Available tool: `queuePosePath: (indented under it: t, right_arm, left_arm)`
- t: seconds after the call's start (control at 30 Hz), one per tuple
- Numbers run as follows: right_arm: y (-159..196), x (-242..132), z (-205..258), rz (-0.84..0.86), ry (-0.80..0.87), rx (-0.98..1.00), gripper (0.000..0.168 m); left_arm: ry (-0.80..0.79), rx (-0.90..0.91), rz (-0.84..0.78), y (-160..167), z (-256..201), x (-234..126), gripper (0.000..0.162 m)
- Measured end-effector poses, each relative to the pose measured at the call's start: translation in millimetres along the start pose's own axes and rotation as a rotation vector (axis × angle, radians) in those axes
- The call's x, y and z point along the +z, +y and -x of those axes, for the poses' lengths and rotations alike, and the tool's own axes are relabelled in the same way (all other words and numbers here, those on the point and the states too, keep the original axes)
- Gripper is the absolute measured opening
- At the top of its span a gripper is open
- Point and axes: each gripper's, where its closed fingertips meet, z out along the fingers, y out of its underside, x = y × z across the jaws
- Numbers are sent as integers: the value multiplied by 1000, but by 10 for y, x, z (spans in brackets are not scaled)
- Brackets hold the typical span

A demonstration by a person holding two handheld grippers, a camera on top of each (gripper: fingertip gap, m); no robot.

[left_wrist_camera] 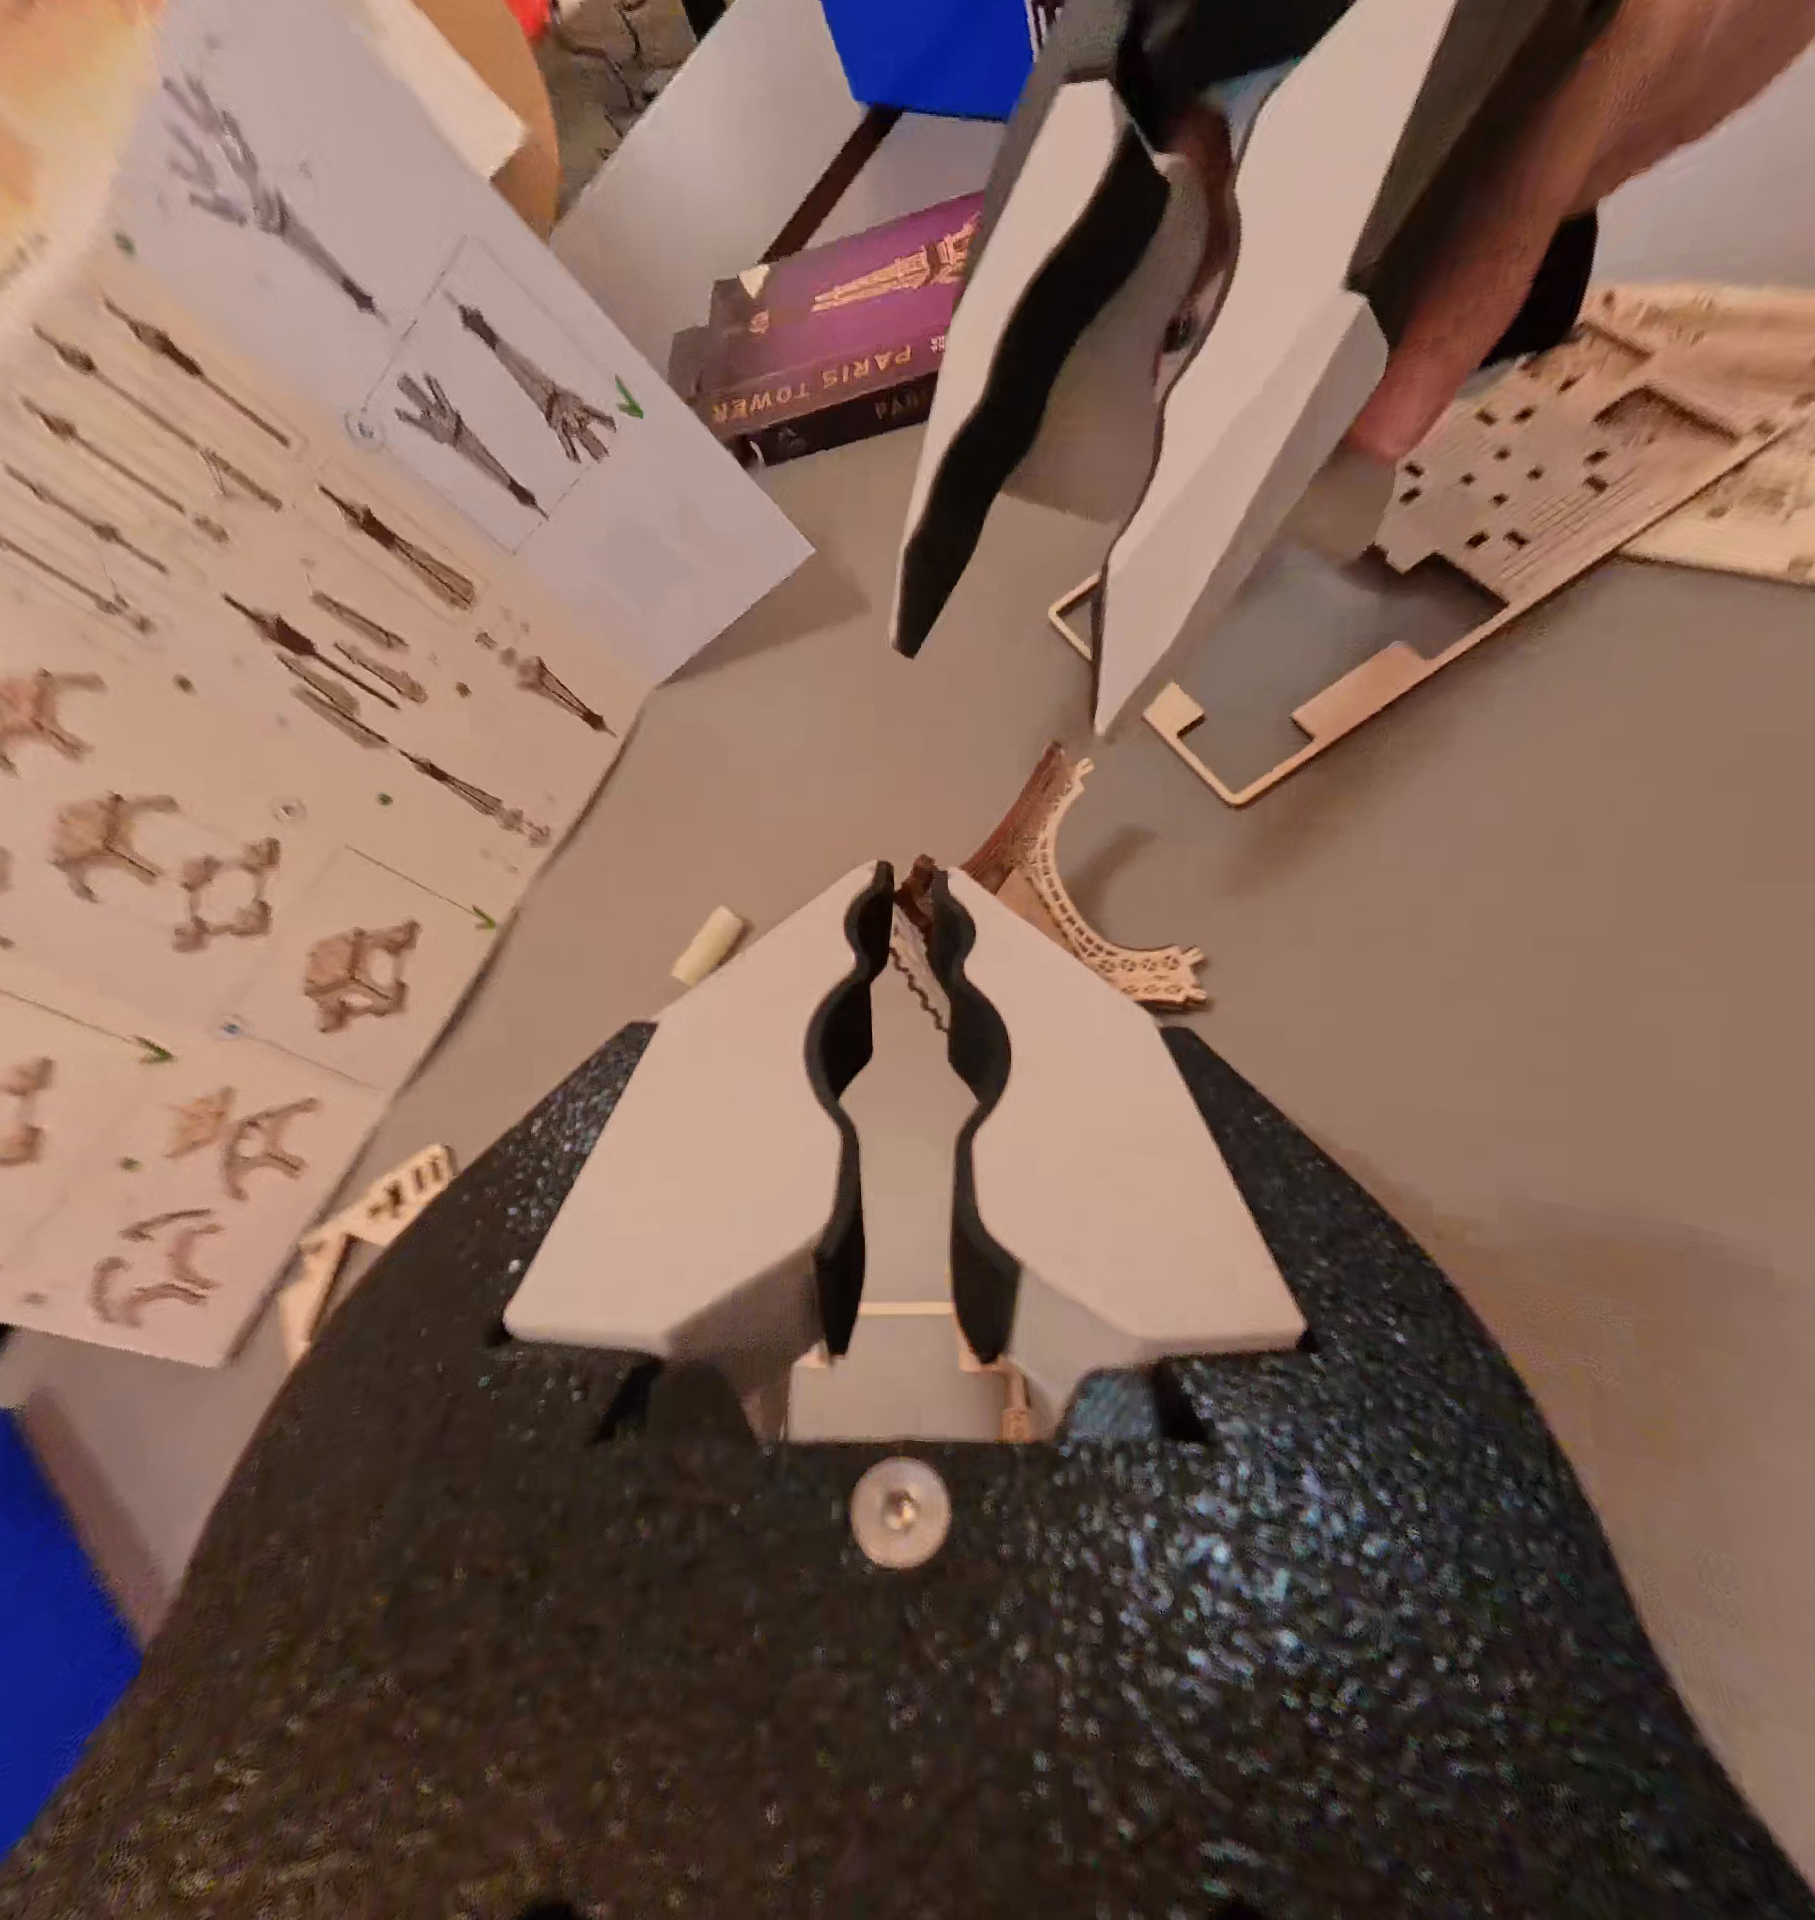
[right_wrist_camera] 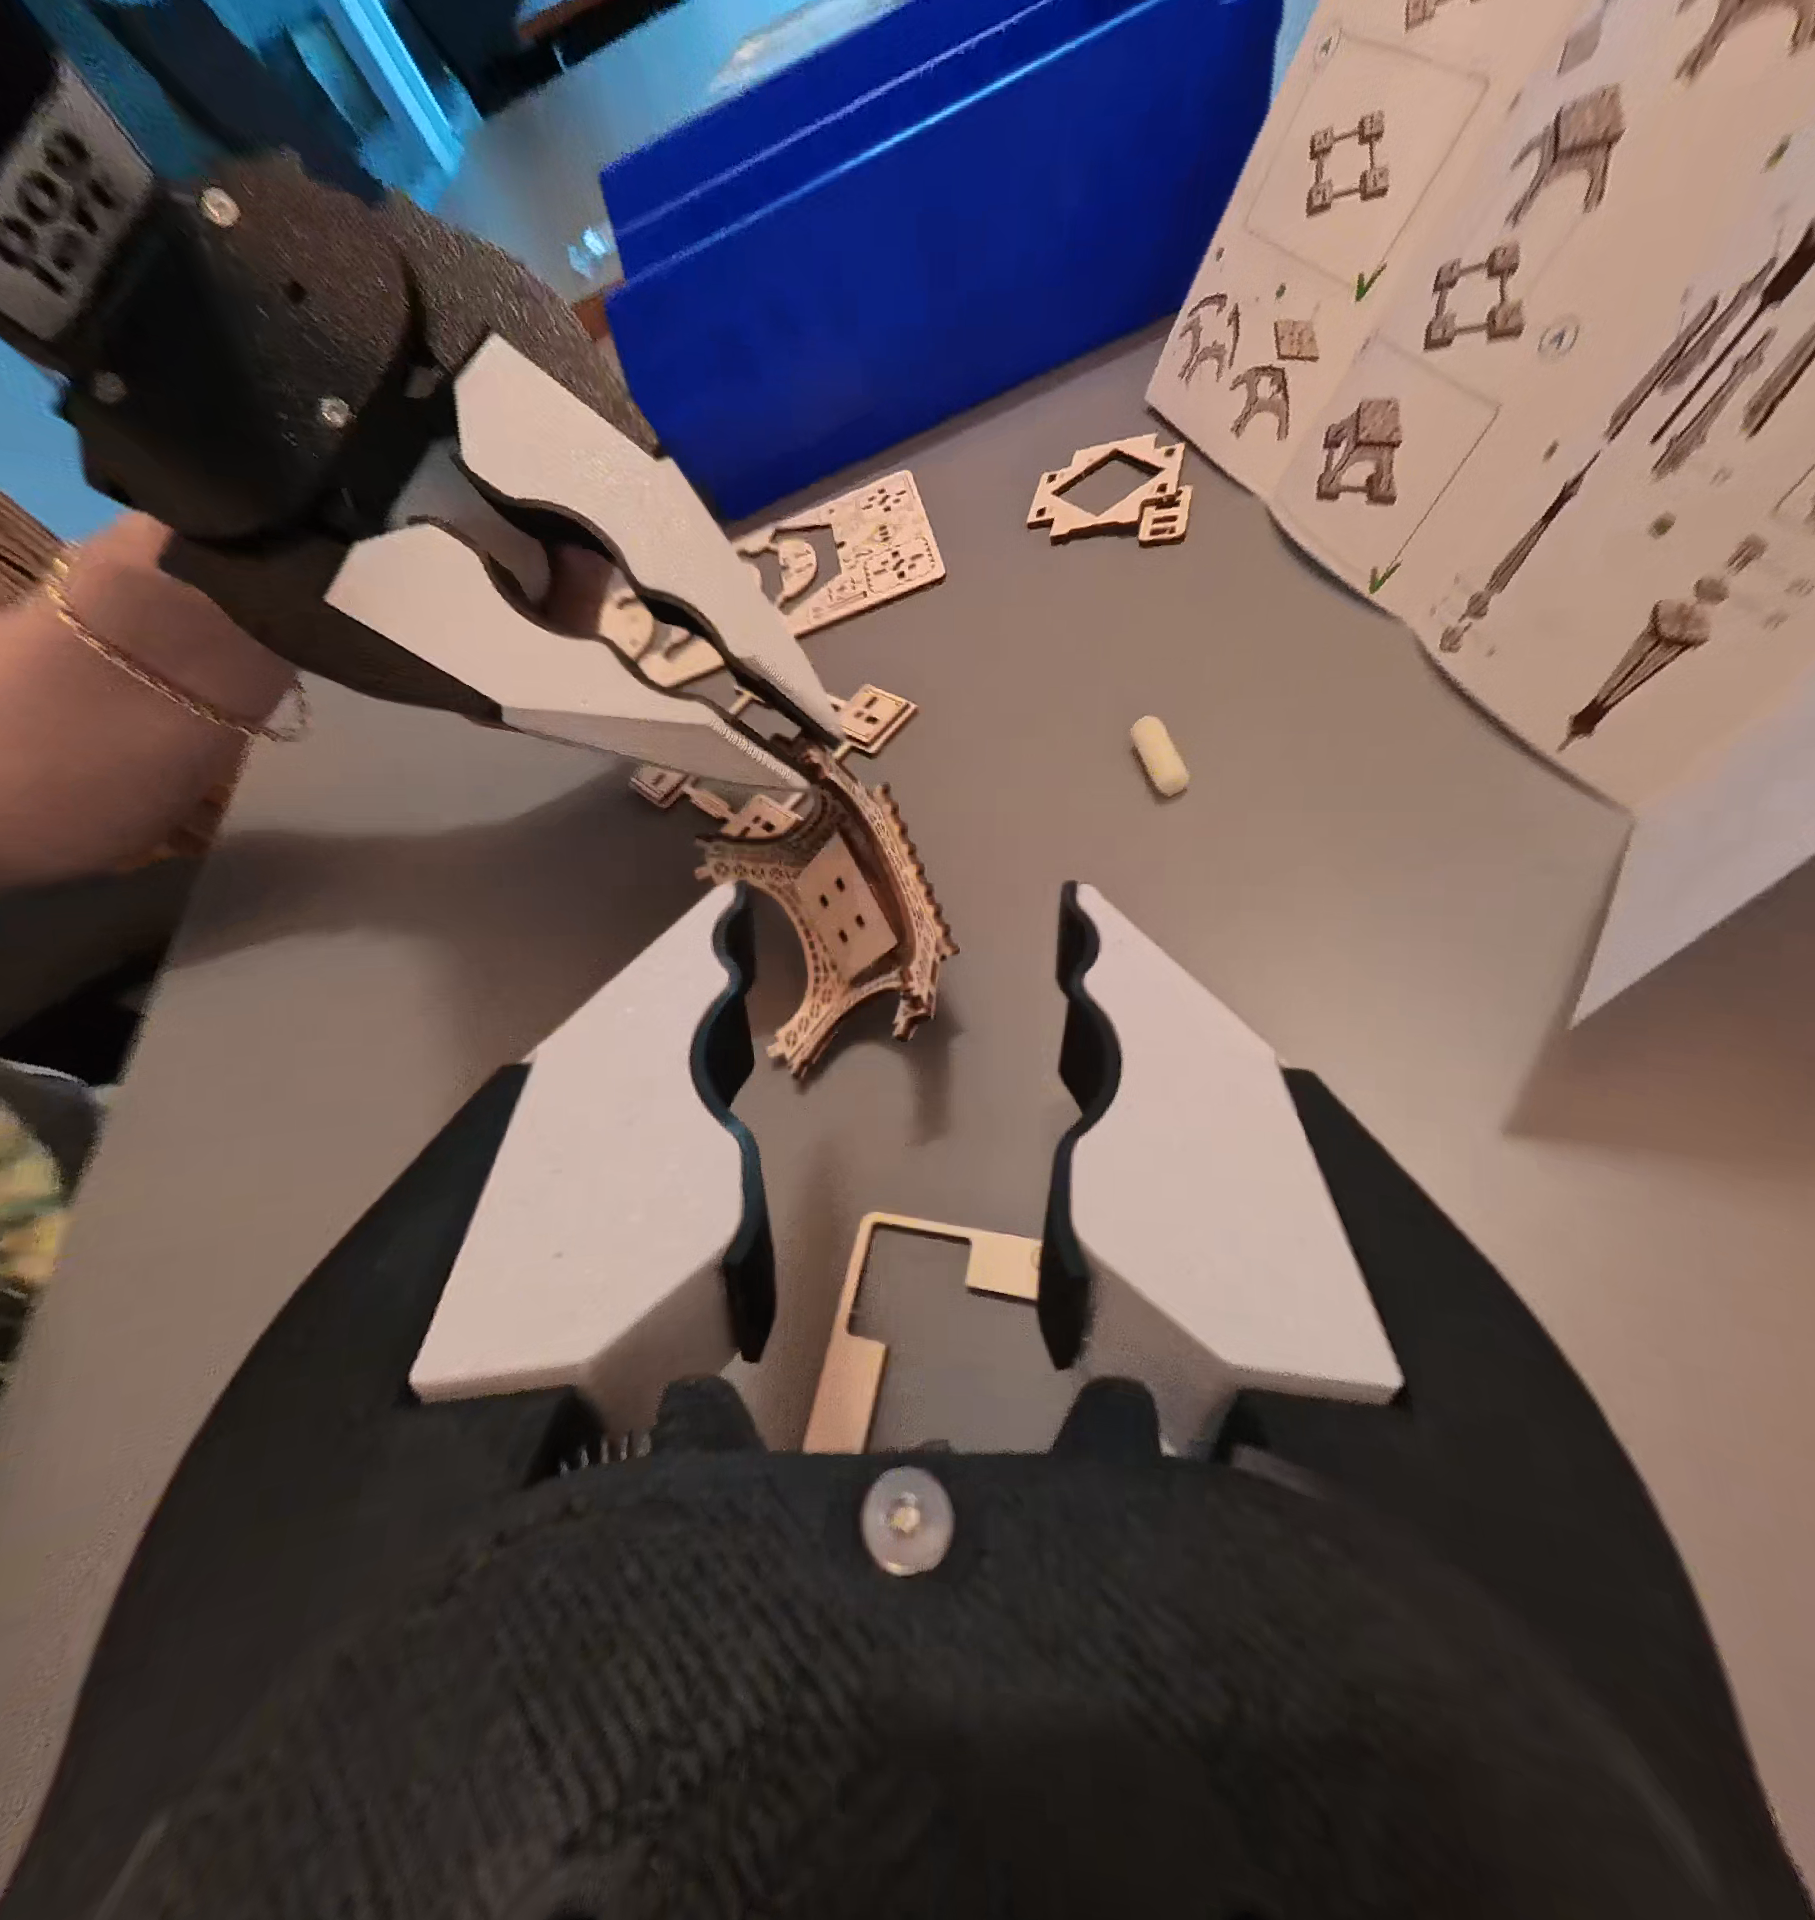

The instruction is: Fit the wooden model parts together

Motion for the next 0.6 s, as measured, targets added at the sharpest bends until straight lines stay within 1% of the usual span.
queuePosePath:
  t: [0.07, 0.13, 0.17, 0.2, 0.27, 0.37, 0.47, 0.6]
  right_arm:
    - [64, 35, 22, 56, 33, -112, 68]
    - [213, 85, 42, 158, 63, -247, 81]
    - [245, 105, 24, 183, 91, -299, 84]
    - [241, 123, 26, 184, 103, -339, 82]
    - [187, 137, 110, 146, 67, -359, 71]
    - [53, 91, 158, 70, 51, -373, 56]
    - [31, 52, 206, 63, 32, -392, 44]
    - [114, 55, 238, 111, 3, -386, 39]
  left_arm:
    - [-44, 95, -22, -62, 1, -2, 5]
    - [-42, 191, -64, -164, -64, -21, 4]
    - [-43, 241, -88, -223, -96, -38, 4]
    - [-40, 294, -110, -274, -133, -58, 4]
    - [-37, 365, -132, -341, -174, -86, 4]
    - [-10, 435, -149, -378, -229, -112, 5]
    - [19, 466, -155, -384, -269, -127, 5]
    - [49, 494, -173, -420, -316, -133, 5]
